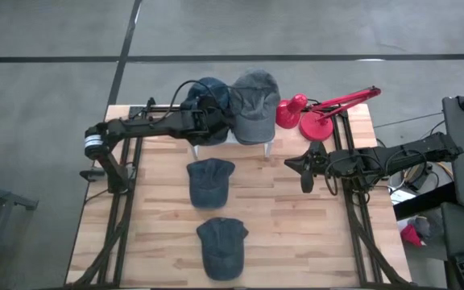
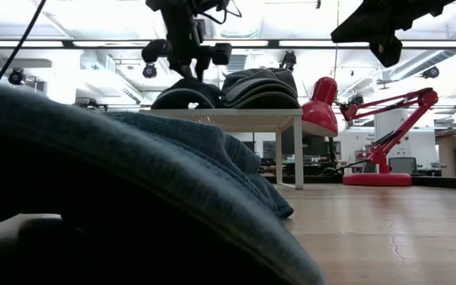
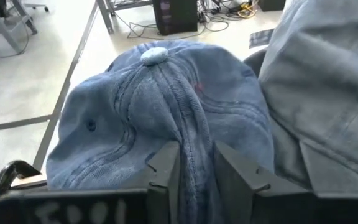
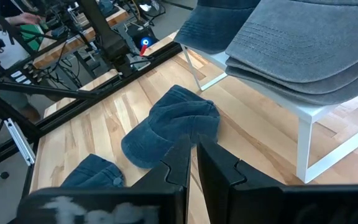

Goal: Pick & Place hat
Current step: Put the left black cap on the shelf, then stack the top black cap on the black cap on the shelf

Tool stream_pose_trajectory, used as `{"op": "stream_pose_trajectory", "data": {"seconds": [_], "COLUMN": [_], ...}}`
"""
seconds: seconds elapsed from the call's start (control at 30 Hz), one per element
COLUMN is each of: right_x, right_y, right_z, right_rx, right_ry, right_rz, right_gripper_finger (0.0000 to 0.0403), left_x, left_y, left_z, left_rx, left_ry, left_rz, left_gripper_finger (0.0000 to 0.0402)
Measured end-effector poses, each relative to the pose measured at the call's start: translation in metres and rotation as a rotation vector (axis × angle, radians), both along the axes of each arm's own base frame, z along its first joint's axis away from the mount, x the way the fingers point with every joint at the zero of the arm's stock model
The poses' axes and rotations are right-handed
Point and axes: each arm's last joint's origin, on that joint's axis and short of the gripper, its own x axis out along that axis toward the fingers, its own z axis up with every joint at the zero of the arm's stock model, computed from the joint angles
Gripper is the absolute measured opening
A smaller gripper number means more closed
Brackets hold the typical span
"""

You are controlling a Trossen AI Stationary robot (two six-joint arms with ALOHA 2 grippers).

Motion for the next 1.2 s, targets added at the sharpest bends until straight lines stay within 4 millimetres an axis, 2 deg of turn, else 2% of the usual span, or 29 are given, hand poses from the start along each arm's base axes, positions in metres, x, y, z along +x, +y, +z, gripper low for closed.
{"op": "stream_pose_trajectory", "data": {"seconds": [0.47,0.77,1.2], "right_x": [0.000,0.000,0.000], "right_y": [0.000,0.000,0.000], "right_z": [0.000,0.000,0.000], "right_rx": [0.000,0.000,0.000], "right_ry": [0.000,-0.001,-0.001], "right_rz": [0.000,0.000,0.000], "right_gripper_finger": [0.0027,0.0027,0.0027], "left_x": [0.002,0.002,-0.008], "left_y": [-0.002,-0.003,-0.007], "left_z": [0.011,0.012,0.029], "left_rx": [0.014,0.017,0.036], "left_ry": [0.014,0.028,-0.004], "left_rz": [-0.033,-0.043,-0.056], "left_gripper_finger": [0.0206,0.0236,0.0275]}}
